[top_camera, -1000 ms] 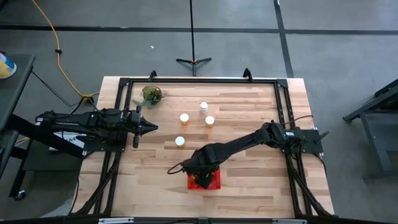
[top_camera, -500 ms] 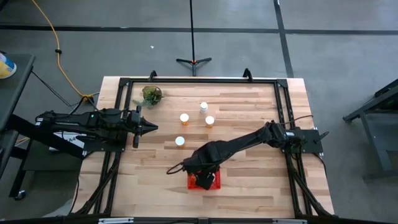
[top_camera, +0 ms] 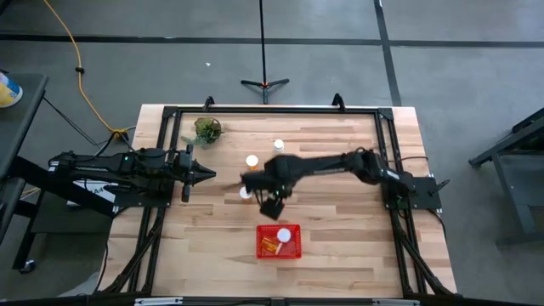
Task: Pick and place pill bottles into a basket
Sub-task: Put the orange pill bottle into the red bin
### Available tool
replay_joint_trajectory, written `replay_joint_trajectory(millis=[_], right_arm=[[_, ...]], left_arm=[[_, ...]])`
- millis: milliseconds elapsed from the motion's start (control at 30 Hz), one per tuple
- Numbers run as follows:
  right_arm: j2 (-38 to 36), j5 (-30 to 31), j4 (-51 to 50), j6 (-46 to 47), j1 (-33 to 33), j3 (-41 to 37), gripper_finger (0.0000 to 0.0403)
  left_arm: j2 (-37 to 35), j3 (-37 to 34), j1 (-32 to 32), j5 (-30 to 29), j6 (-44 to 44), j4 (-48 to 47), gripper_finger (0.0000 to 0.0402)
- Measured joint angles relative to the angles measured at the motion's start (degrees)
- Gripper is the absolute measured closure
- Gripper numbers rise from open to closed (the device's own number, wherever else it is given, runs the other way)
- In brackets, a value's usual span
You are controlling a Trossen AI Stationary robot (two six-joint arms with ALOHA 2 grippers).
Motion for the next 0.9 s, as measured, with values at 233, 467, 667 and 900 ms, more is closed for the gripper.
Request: replay_joint_trajectory(millis=[233,467,667,900], right_arm=[[0.0,-0.29,-2.48,-4.36,-6.38,0.0,0.0121],[0.0,0.16,-3.06,-7.86,-10.93,0.0,0.01],[0.0,-0.33,-3.35,-12.7,-13.62,-0.01,0.0097],[0.0,-0.16,-2.99,-14.21,-15.13,-0.02,0.0097]], left_arm=[[0.0,0.0,0.01,1.41,-1.07,-0.04,0.0341],[0.0,0.0,0.01,2.08,-1.09,-0.04,0.0341],[0.0,0.0,0.0,2.05,-1.07,-0.06,0.0341],[0.02,0.0,0.0,2.01,-1.09,-0.07,0.0341]])
